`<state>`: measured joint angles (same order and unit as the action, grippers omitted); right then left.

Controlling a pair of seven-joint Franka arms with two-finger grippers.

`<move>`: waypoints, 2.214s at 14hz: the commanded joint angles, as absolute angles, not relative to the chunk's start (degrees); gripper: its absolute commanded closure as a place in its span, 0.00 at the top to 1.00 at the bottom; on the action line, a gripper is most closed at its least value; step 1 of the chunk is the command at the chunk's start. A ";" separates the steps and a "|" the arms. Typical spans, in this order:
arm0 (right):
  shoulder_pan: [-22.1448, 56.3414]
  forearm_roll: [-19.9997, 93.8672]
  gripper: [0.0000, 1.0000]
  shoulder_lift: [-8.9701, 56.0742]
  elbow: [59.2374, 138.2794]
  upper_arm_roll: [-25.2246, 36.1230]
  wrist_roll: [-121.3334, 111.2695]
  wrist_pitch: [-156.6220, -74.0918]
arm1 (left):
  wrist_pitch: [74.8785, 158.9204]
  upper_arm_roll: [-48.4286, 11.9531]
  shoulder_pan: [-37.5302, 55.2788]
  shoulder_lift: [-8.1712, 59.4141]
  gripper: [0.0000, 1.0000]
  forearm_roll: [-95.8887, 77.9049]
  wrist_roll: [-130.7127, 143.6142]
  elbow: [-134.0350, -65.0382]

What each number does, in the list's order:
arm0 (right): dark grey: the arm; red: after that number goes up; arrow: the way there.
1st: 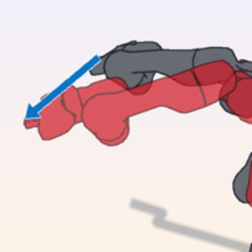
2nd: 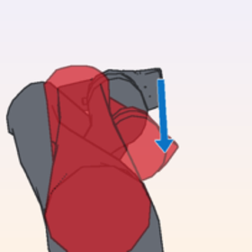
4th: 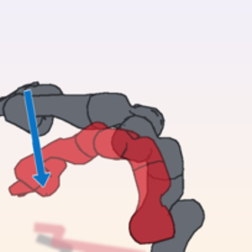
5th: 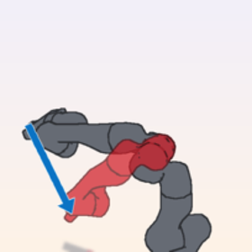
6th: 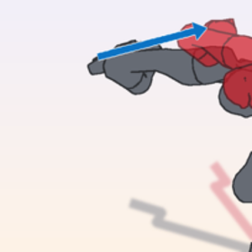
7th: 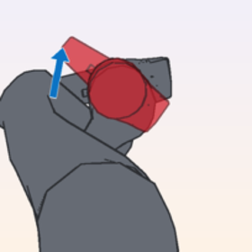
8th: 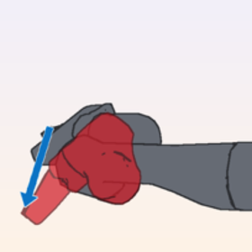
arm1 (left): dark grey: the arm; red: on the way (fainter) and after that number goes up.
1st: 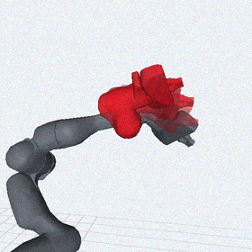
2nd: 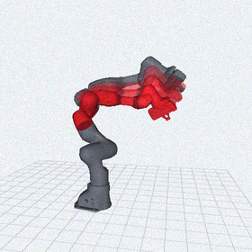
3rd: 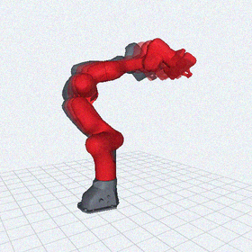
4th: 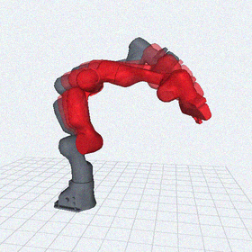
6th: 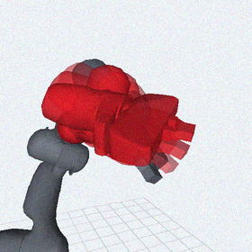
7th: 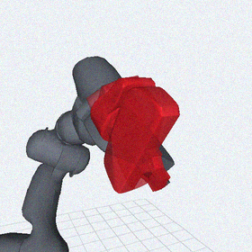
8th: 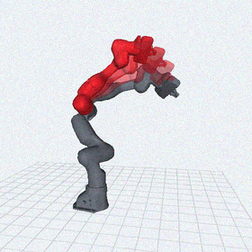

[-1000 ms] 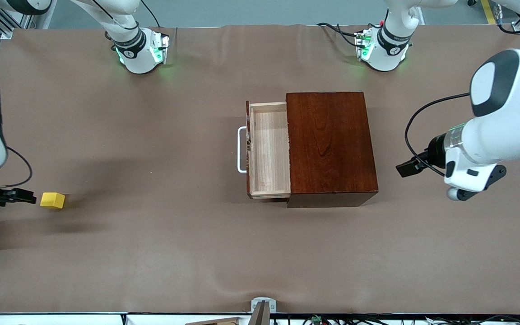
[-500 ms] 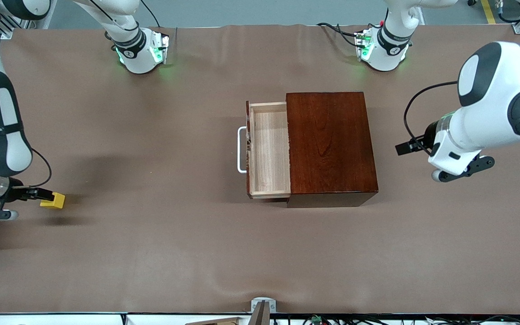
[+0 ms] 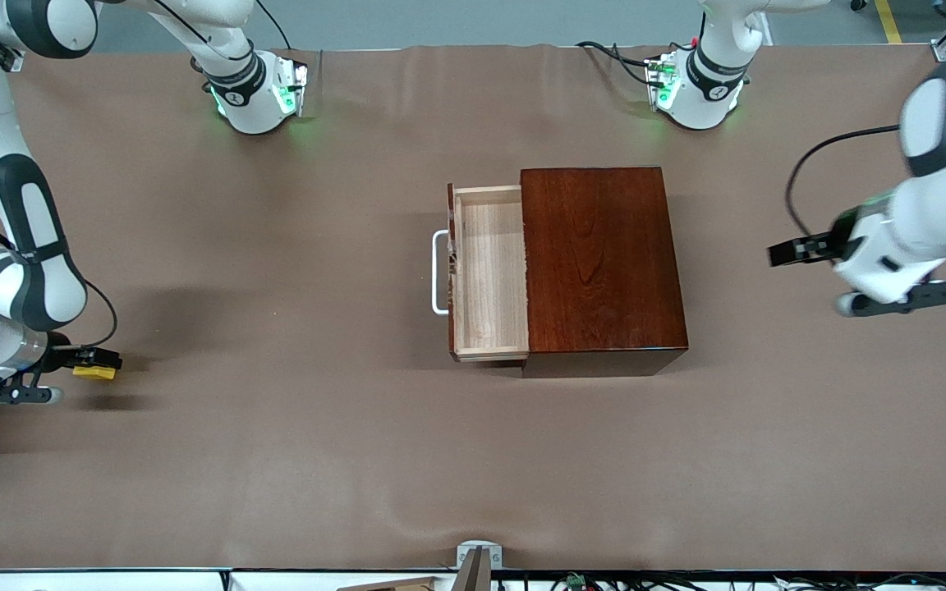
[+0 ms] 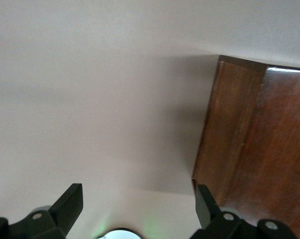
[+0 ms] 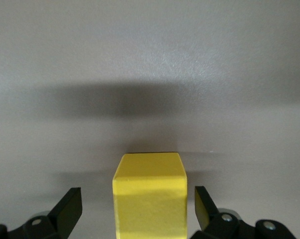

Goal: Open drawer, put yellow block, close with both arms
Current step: 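Lift the yellow block and carry it over the open drawer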

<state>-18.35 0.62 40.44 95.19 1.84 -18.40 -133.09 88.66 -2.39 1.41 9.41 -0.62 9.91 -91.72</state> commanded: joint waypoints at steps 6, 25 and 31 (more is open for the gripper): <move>-18.37 0.97 0.00 38.60 93.61 1.23 -18.54 -131.49 | 97.55 -3.34 0.70 3.26 1.00 0.18 5.63 -93.16; 27.13 3.95 0.00 24.24 67.25 0.88 36.60 -93.14 | 89.21 -5.19 -0.62 -0.35 1.00 0.35 -3.16 -90.88; 39.98 4.48 0.00 32.94 65.83 0.97 50.79 -107.03 | 89.21 -5.19 -0.79 -0.53 1.00 0.26 -2.46 -90.79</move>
